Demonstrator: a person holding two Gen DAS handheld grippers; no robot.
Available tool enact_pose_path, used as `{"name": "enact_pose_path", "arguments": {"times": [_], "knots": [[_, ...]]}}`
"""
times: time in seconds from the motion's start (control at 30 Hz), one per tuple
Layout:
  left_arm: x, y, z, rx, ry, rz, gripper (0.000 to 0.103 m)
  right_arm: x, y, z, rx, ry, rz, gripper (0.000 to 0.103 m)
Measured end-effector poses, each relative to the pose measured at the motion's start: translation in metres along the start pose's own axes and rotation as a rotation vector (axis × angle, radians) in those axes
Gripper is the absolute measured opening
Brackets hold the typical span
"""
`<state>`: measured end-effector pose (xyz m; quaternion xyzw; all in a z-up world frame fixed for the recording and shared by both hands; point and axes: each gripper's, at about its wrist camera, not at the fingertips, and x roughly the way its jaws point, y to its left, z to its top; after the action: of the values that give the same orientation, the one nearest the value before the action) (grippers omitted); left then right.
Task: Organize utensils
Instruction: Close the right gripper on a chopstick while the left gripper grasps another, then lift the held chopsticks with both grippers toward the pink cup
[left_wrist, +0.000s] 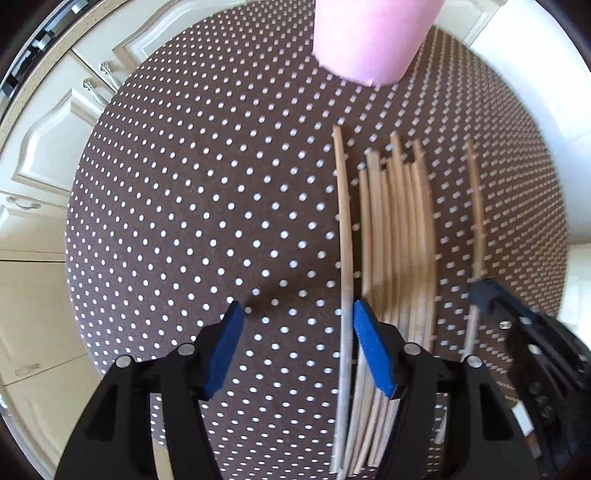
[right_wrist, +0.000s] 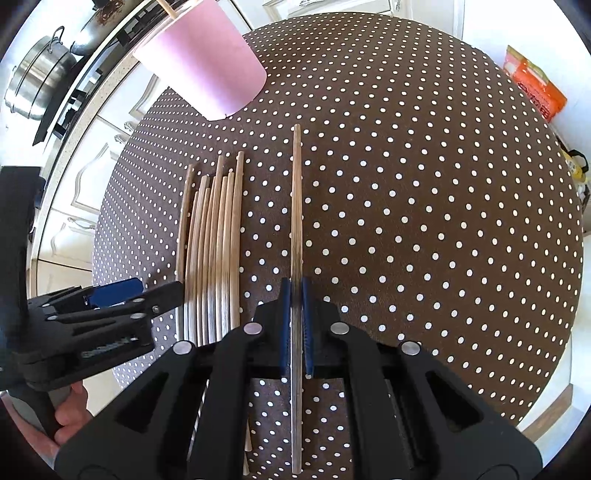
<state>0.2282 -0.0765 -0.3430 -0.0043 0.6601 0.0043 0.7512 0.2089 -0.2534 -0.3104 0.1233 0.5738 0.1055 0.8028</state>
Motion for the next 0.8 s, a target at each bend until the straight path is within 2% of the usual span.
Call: {"name": "enact_pose_path", "arguments": {"times": [0.13,0.23,0.3,0.37,0.4,0.47,0.63,0.8], "knots": [[0.003,-0.006,0.006,-0.002,-0.007,0.005,0.063,0.000,-0.001,0.000,0.005,0.003,0.004,0.006],[0.002,-0.005,0.008,-0.015,-0.026,-0.019,0.062,0.001,0.003,0.000,0.000,0.003,-0.010,0.006],[0.000,0.000,0.007,-0.002,-0.062,-0.018,0.046,0.003,0.005,0.002,0.004,0.003,-0.013,0.006],[-0.003,0.010,0.001,0.017,-0.090,-0.048,0.012,0.003,0.005,0.003,0.021,-0.004,-0.012,0.006],[-0.003,0.014,0.000,0.011,-0.083,-0.098,0.008,0.003,0.005,0.001,0.025,-0.012,-0.015,0.006],[-0.003,0.021,-0.001,-0.012,-0.082,-0.146,0.007,0.002,0.004,-0.001,0.025,-0.021,-0.021,0.006],[-0.011,0.036,-0.009,-0.028,-0.129,-0.171,0.007,0.002,0.003,-0.003,0.052,-0.026,-0.002,0.006],[-0.030,0.050,-0.011,-0.045,-0.190,-0.202,0.007,-0.004,0.013,-0.006,0.011,-0.048,-0.004,0.006]]}}
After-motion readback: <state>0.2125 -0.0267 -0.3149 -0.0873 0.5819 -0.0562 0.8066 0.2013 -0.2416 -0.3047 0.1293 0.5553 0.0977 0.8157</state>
